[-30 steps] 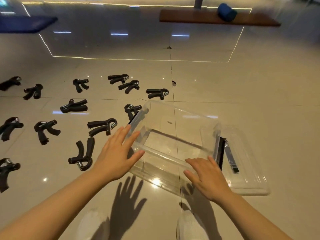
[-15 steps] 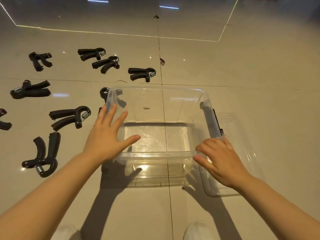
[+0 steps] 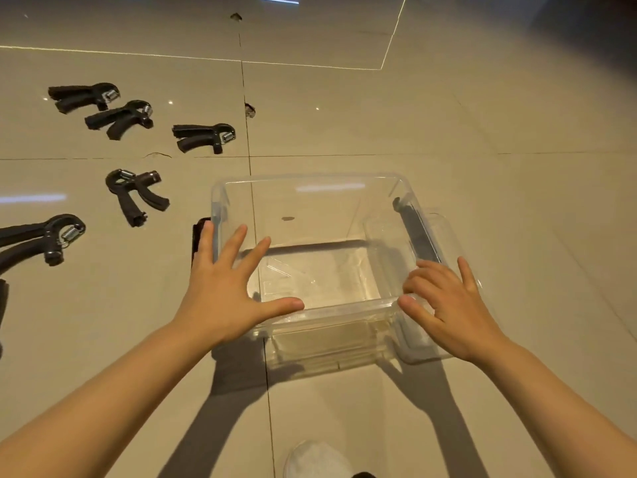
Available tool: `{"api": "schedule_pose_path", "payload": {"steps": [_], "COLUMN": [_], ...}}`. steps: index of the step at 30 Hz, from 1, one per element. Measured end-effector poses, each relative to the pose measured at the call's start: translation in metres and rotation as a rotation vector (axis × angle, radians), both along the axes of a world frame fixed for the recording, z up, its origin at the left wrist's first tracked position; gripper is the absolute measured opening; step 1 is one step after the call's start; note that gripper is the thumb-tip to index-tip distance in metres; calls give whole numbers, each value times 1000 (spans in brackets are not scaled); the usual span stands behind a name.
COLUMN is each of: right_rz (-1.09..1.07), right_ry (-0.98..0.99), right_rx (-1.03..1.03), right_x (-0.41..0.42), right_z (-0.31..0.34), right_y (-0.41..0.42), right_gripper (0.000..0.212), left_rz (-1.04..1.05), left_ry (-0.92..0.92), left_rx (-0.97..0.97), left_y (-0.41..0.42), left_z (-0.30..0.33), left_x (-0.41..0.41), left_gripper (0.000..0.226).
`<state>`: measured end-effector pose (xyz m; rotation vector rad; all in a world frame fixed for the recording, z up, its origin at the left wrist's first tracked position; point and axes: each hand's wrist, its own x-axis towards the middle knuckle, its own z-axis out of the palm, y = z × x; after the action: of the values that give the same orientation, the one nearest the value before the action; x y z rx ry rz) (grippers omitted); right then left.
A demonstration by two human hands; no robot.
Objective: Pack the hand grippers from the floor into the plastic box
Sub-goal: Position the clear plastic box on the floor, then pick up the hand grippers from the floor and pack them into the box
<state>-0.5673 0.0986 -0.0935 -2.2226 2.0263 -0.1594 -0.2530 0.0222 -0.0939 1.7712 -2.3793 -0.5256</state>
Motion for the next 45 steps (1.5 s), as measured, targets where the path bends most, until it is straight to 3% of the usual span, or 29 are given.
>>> {"api": "schedule_pose_path", "payload": {"steps": [9, 14, 17, 19, 22, 25, 31, 35, 40, 45], "right_rz": [-104, -145, -112, -100, -16, 123, 464, 577, 645, 762], "right_ry": [-83, -265, -252, -296, -253, -175, 32, 76, 115, 237], "right_rx": [-103, -118, -122, -97, -27, 11, 152, 226, 359, 405], "right_x": [-7, -5, 1, 12, 44, 92, 216, 292, 368, 408], "right_z": [-10, -2, 10, 25, 53, 85, 165, 199, 201, 158], "right_y": [-3, -7, -10, -17, -30, -43, -58, -65, -77, -94], "right_gripper": [53, 47, 27, 20, 28, 32, 44, 52, 66, 70], "left_rz": [8, -11, -21, -50, -79, 2, 287, 441, 581, 618], "left_ry": [-22, 9, 198, 353, 312, 251, 57, 13, 24, 41], "left_rx": [-30, -29, -13, -77, -255, -265, -224, -171, -133, -11], "left_y": [-1, -9, -11, -13, -11, 3, 51, 91, 130, 120], "left_z": [-1, 0, 5, 16, 45, 81, 148, 164, 158, 110], "left_x": [-18, -25, -19, -3, 36, 84, 181, 251, 314, 333], "left_gripper": [120, 119, 106, 83, 51, 34, 41, 40, 45, 49]}}
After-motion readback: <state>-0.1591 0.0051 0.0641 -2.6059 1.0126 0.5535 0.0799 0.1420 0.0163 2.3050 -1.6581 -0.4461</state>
